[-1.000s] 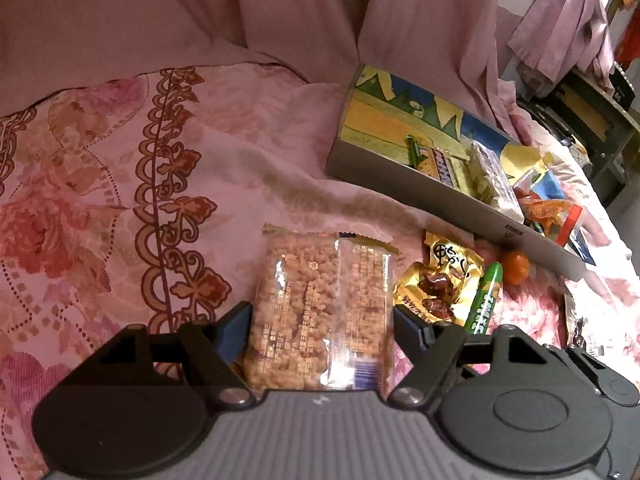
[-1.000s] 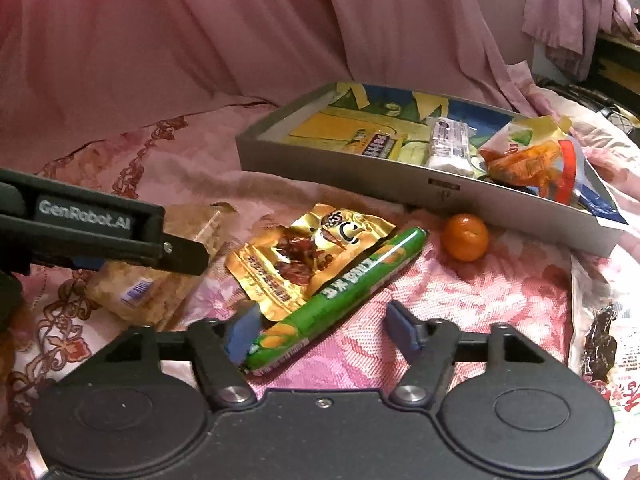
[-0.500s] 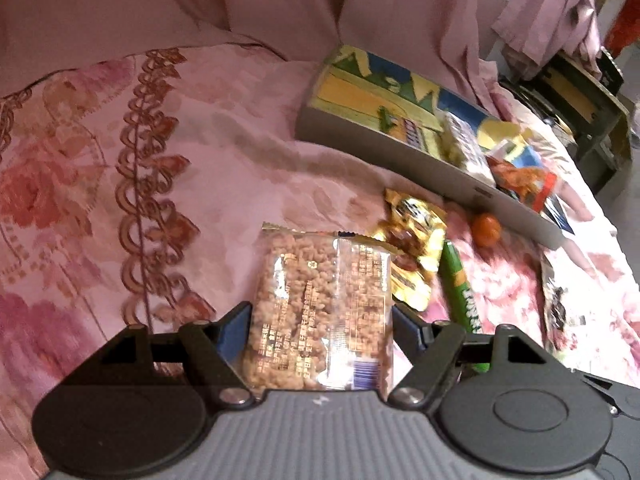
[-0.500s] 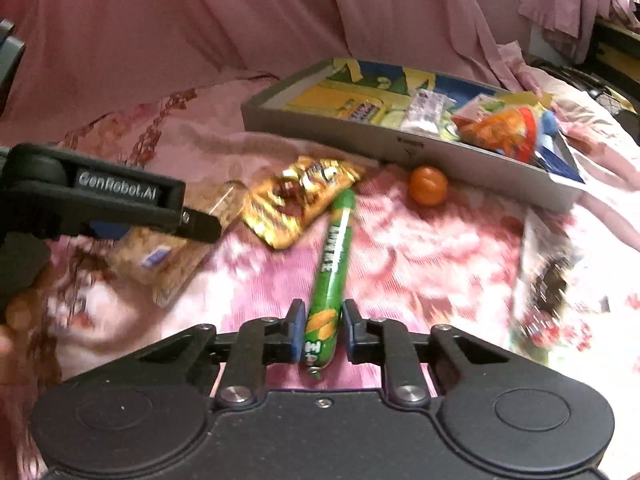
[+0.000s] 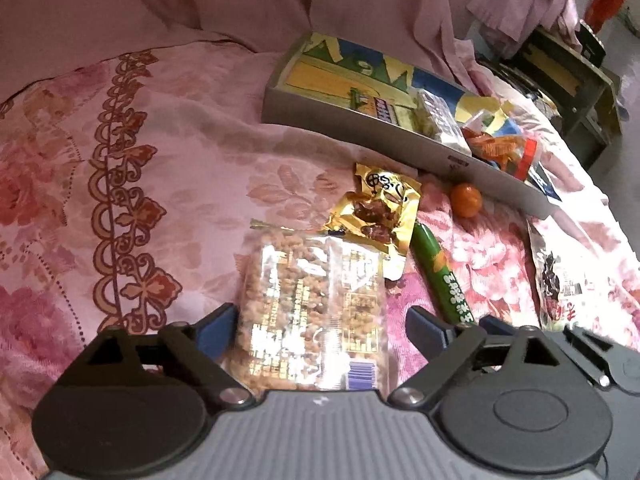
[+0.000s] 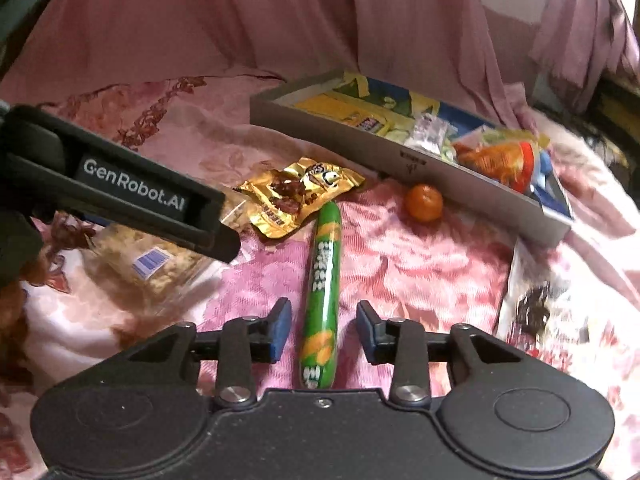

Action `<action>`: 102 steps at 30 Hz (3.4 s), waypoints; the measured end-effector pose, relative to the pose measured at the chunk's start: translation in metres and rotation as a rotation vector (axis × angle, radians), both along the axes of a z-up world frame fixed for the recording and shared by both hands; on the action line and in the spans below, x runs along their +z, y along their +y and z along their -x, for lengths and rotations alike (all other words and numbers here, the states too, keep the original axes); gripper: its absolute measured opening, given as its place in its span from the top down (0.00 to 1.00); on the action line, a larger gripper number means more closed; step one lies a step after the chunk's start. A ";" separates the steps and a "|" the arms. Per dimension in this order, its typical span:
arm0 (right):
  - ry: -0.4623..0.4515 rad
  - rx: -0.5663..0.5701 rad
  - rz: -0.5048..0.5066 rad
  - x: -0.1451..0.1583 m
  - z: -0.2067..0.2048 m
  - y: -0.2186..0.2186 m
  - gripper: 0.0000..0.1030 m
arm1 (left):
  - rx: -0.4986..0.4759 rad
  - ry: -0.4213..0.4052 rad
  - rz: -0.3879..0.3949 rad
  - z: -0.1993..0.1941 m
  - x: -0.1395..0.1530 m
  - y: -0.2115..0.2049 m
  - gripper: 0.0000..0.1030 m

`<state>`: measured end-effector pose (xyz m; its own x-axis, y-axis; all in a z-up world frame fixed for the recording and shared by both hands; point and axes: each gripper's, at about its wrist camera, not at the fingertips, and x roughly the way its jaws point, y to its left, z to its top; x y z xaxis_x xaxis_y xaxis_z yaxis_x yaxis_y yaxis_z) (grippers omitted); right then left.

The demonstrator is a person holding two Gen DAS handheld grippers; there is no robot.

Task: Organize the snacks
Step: 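Lift both held snacks and carry them over the tray, then open both tools to drop the snacks into the tray and withdraw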

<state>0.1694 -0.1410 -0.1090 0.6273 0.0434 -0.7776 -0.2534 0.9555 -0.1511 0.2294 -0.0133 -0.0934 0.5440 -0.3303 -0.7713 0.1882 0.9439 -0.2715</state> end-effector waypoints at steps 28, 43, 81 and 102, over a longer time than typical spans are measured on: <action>-0.134 0.172 0.271 -0.012 0.019 0.027 0.83 | 0.068 -0.040 -0.086 0.017 0.007 -0.005 0.27; -0.294 0.163 0.353 0.014 0.028 0.020 0.83 | 0.119 -0.070 -0.066 0.014 0.034 -0.009 0.27; -0.368 -0.158 0.112 0.033 -0.145 -0.135 0.82 | 0.101 -0.145 -0.138 -0.161 0.053 -0.130 0.26; -0.215 -0.231 -0.035 0.016 -0.162 -0.158 0.82 | 0.125 -0.121 -0.158 -0.168 0.033 -0.152 0.26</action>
<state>0.3317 -0.2988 -0.0935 0.7738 -0.0948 -0.6264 0.0049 0.9896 -0.1436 0.3976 -0.1653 -0.0607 0.6646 -0.1346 -0.7350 0.0894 0.9909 -0.1006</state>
